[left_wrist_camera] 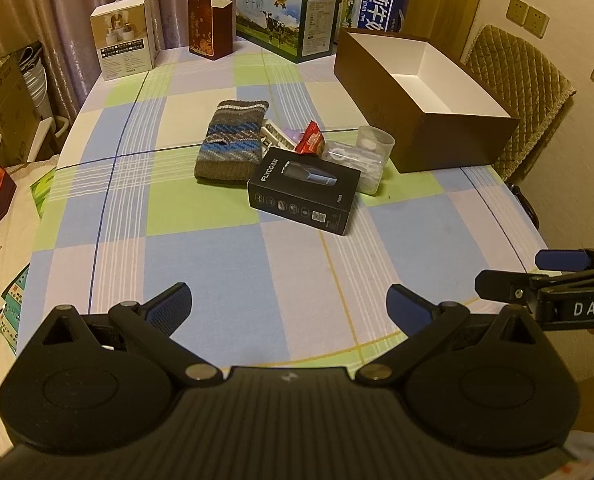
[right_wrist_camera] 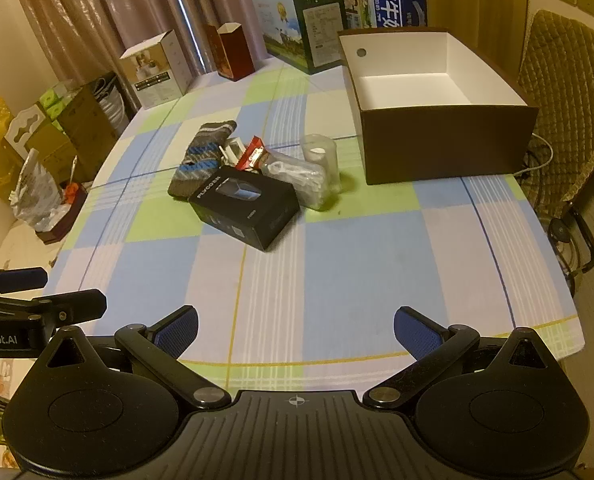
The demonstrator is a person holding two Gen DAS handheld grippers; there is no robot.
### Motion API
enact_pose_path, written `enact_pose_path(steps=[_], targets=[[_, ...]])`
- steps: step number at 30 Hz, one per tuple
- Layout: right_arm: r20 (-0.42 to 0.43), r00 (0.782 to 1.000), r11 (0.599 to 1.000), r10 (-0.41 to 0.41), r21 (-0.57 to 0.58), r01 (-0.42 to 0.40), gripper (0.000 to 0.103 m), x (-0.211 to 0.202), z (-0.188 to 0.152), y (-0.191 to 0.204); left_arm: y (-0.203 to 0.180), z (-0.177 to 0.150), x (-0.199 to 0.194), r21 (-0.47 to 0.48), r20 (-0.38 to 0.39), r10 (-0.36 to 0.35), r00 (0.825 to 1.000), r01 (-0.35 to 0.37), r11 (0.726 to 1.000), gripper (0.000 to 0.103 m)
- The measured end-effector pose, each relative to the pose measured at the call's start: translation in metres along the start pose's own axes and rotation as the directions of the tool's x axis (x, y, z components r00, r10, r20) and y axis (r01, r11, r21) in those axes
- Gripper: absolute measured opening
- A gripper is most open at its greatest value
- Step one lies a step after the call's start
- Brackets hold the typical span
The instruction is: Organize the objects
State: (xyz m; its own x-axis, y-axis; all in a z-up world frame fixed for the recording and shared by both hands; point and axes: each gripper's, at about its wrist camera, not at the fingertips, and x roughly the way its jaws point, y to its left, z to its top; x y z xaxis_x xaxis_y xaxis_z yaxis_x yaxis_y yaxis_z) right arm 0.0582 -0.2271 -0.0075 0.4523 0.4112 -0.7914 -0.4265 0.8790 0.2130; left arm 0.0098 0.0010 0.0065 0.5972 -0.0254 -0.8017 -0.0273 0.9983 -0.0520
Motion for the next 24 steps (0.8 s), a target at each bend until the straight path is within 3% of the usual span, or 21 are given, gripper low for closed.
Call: enact_pose_path(steps=[24], targets=[[-0.015,0.999,0.999,0.028,-0.031,-0.029,0.101,0.014,0.023,-0.010,-0.005,0.017,0.009,-0.030,-0.007,0.019,1.000,-0.019,0.999,0.102]])
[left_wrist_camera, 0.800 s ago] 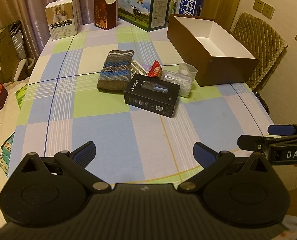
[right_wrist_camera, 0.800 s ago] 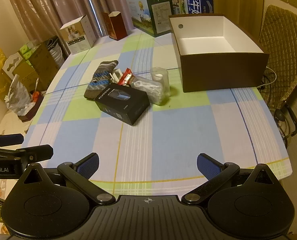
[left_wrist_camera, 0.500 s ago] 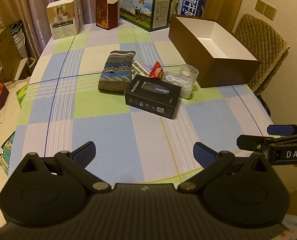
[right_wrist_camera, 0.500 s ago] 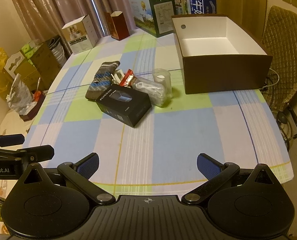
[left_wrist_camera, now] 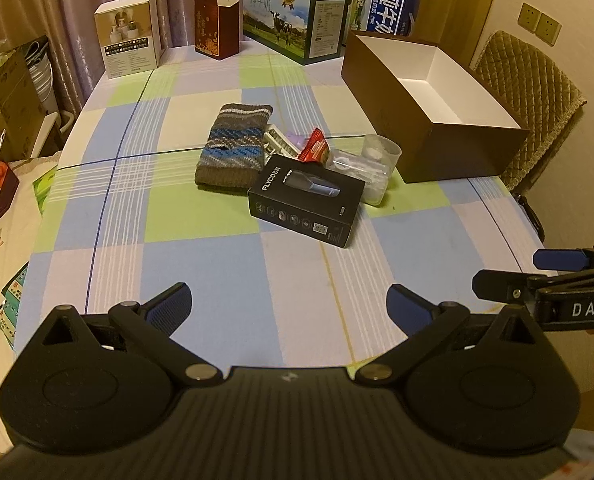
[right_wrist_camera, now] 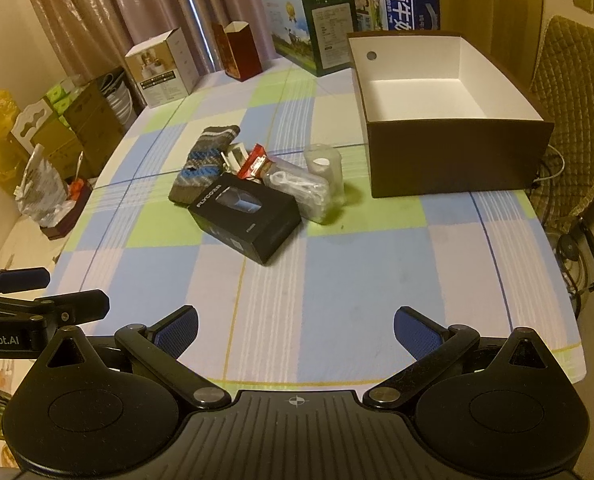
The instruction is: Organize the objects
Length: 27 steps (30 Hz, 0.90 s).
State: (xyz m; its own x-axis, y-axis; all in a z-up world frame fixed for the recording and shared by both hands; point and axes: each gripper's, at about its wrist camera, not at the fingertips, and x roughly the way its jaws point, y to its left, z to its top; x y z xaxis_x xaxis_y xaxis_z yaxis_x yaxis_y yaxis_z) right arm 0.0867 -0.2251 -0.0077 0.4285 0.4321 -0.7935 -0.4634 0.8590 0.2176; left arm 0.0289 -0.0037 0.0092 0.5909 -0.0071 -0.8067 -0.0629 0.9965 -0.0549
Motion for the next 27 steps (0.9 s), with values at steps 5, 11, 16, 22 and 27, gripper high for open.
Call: enact_pose_path(steps=[5,11,16,22,27], targets=[[-0.002,1.000,1.000,0.004,-0.002,-0.004,0.101,0.002,0.003,-0.004,-0.001,0.003,0.003,0.002,-0.002,0.002,1.000,-0.002,1.000,0.102],[-0.004,1.000,1.000,0.006,-0.009,-0.007,0.101,0.003,0.007,-0.006,-0.004,0.008,0.007,-0.002,-0.005,0.005,1.000,-0.005,1.000,0.102],[-0.007,1.000,1.000,0.009,-0.012,-0.010,0.101,0.007,0.011,-0.009,-0.006,0.011,0.010,-0.003,-0.008,0.007,1.000,-0.007,1.000,0.102],[-0.012,1.000,1.000,0.013,-0.014,-0.014,0.101,0.011,0.017,-0.014,-0.009,0.016,0.015,-0.004,-0.013,0.009,1.000,-0.009,1.000,0.102],[-0.016,1.000,1.000,0.016,-0.017,-0.017,0.101,0.015,0.024,-0.018,-0.011,0.022,0.020,-0.009,-0.017,0.011,1.000,-0.011,1.000,0.102]])
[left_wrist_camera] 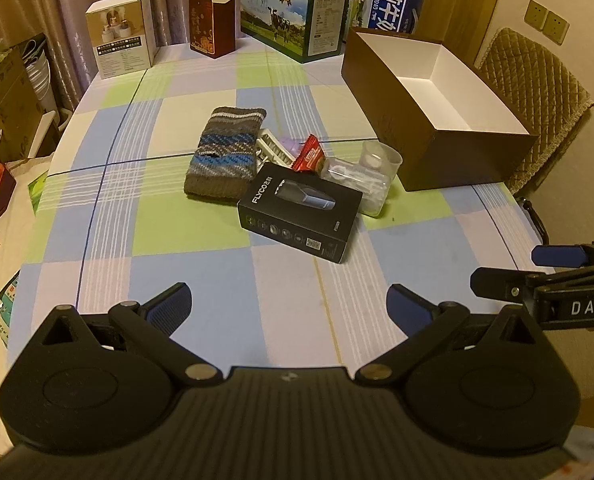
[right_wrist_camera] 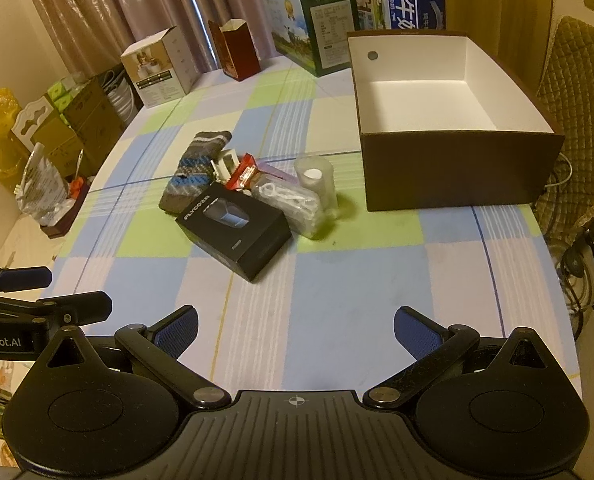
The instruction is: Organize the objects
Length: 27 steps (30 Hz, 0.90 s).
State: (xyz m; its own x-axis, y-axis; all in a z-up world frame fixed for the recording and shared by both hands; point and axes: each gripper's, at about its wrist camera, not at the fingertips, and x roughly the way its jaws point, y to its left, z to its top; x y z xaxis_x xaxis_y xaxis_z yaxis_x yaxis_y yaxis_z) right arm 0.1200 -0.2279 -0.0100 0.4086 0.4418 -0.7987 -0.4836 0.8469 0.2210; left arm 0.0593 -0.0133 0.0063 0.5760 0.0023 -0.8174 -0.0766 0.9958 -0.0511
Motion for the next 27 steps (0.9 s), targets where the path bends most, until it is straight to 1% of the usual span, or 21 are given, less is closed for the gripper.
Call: enact_pose_path(steps=[5,10,13,17,22,27], targets=[[-0.008,1.000,1.000,0.001,-0.001,-0.001,0.101,0.007,0.006,-0.007,-0.002,0.005,0.009,-0.016,-0.011,0.010,1.000,-0.010,1.000,0.102],[-0.001,1.000,1.000,0.002,0.012,-0.002,0.101,0.017,0.011,-0.020,-0.003,0.008,0.026,-0.027,-0.034,0.018,0.999,-0.019,0.999,0.102],[0.004,1.000,1.000,0.004,0.021,-0.004,0.101,0.023,0.015,-0.029,-0.004,0.009,0.039,-0.023,-0.045,0.035,0.998,-0.036,0.999,0.102],[0.003,1.000,1.000,0.006,0.031,-0.006,0.101,0.033,0.021,-0.040,-0.006,0.010,0.061,-0.047,-0.071,0.047,0.996,-0.050,0.998,0.102],[-0.010,1.000,0.999,-0.011,0.037,0.012,0.101,0.046,0.029,-0.055,-0.013,0.013,0.089,-0.041,-0.087,0.032,0.996,-0.036,0.998,0.102],[-0.027,0.999,0.999,-0.025,0.044,0.026,0.101,0.057,0.037,-0.070,-0.020,0.019,0.114,-0.060,-0.094,0.022,0.995,-0.028,0.998,0.102]])
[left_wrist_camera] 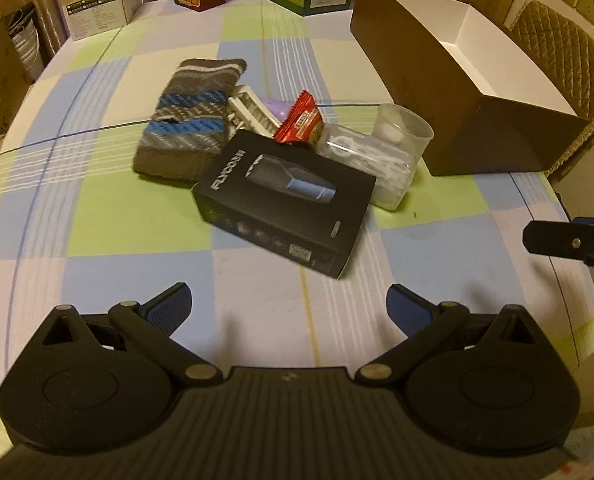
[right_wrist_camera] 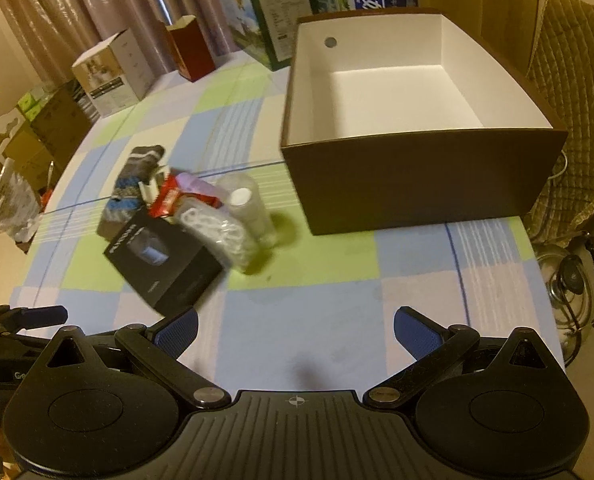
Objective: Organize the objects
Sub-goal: 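Grasp the black FLYCO box with the left tool while the right tool grasps the clear cup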
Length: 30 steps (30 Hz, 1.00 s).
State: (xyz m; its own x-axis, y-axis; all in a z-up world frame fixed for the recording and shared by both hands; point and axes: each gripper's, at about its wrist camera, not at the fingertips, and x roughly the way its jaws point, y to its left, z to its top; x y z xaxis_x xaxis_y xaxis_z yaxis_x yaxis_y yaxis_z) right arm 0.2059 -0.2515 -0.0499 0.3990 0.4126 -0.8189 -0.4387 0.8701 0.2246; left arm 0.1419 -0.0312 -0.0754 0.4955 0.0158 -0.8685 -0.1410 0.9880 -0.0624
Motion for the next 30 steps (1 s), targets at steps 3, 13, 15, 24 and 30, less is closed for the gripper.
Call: enact_pose_path(steps=[3,13,15,24,30], targets=[[-0.012,1.000,1.000,-0.004,0.003,0.004,0.101,0.005,0.005,-0.008,-0.006,0.005,0.010,-0.003,0.010,0.010,1.000,-0.010,1.000,0.102],[-0.056,0.998,1.000,-0.001,0.011,0.002,0.101,0.019,0.016,-0.032,-0.009,0.013,0.048,-0.012,0.011,0.113,0.993,-0.113,0.994,0.103],[-0.064,0.998,1.000,-0.002,0.013,0.003,0.101,0.022,0.018,-0.037,-0.002,0.011,0.050,-0.043,0.008,0.099,0.995,-0.099,0.994,0.103],[-0.082,0.997,1.000,-0.008,0.004,0.008,0.101,0.033,0.027,-0.052,0.034,-0.017,0.046,-0.174,-0.049,0.229,0.972,-0.234,0.957,0.102],[-0.087,0.996,1.000,-0.002,-0.008,0.001,0.101,0.041,0.035,-0.055,0.032,-0.024,0.026,-0.229,-0.025,0.186,0.982,-0.187,0.955,0.098]])
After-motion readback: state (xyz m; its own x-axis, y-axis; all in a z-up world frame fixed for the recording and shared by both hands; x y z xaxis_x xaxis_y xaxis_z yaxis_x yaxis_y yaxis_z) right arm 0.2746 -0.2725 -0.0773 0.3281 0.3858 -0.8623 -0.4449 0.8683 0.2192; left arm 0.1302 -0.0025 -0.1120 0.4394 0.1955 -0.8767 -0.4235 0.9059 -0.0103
